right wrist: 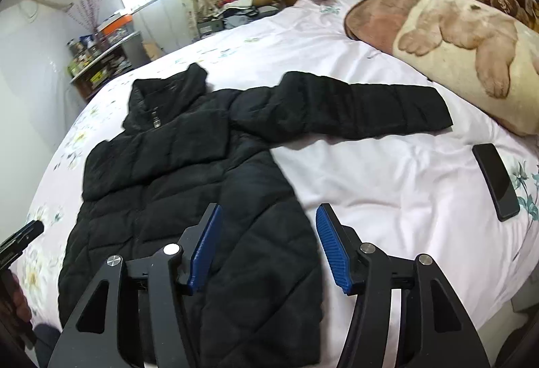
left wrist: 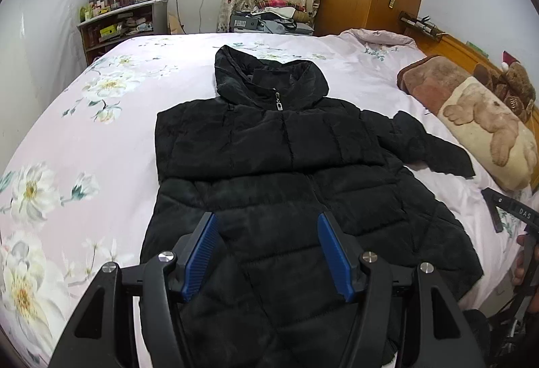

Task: Fold large clothes
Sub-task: 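Withdraw the left gripper and move the right gripper to the other sleeve, then grasp the other sleeve cuff with the right gripper and lift it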

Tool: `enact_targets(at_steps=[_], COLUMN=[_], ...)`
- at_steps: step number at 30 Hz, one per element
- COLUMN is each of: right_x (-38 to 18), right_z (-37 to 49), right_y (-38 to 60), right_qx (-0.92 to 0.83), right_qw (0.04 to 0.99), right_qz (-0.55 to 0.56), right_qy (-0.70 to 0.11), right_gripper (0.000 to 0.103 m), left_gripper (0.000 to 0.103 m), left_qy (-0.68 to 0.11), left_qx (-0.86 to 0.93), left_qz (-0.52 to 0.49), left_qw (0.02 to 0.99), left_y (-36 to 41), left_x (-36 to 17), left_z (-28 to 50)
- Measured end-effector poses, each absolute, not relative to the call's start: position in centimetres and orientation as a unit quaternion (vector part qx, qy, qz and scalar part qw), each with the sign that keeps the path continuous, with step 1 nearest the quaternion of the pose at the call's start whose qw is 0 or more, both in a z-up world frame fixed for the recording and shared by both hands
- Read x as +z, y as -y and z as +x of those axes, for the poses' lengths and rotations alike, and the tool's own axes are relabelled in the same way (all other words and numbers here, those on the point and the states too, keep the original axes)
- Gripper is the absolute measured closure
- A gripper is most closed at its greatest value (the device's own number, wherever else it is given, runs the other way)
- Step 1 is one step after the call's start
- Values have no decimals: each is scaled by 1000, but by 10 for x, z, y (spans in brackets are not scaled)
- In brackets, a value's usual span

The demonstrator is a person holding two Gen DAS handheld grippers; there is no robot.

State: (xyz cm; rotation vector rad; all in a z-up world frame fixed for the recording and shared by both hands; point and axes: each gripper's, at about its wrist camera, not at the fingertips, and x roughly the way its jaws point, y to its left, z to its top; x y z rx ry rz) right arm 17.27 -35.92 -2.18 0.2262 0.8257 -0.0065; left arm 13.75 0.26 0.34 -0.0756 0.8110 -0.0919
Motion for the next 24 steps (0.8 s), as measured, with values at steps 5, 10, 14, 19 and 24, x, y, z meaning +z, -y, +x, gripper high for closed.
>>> enact_targets(at_steps=[5,10,14,19,24], right_x=[-37,-63,-91,-133,-157], right_z=[202,241,273,308,325], right_y=[392,442,481,524,550], right_qx=[-30,-68,-96,-123,-133], right_qw=[904,892,876,848,842], right_qz=[125,173,226,301,352], right_qy=[-408,-411,-416,-418,-387], right_gripper=[44,44,44,44,44], left_gripper=[39,39,39,39,39], left_qy=[-395,-398,-404,-415,-419], left_qx=[-40,-32,-25,-13,-5], left_qz=[-31,-32,-29,-32,-32], left_qw=[917,916,914,909,907], left_y=[1,3,4,0,-7], left_x=[-7,-21,-38,-62,-77], left_z=[174,210,234,252,258])
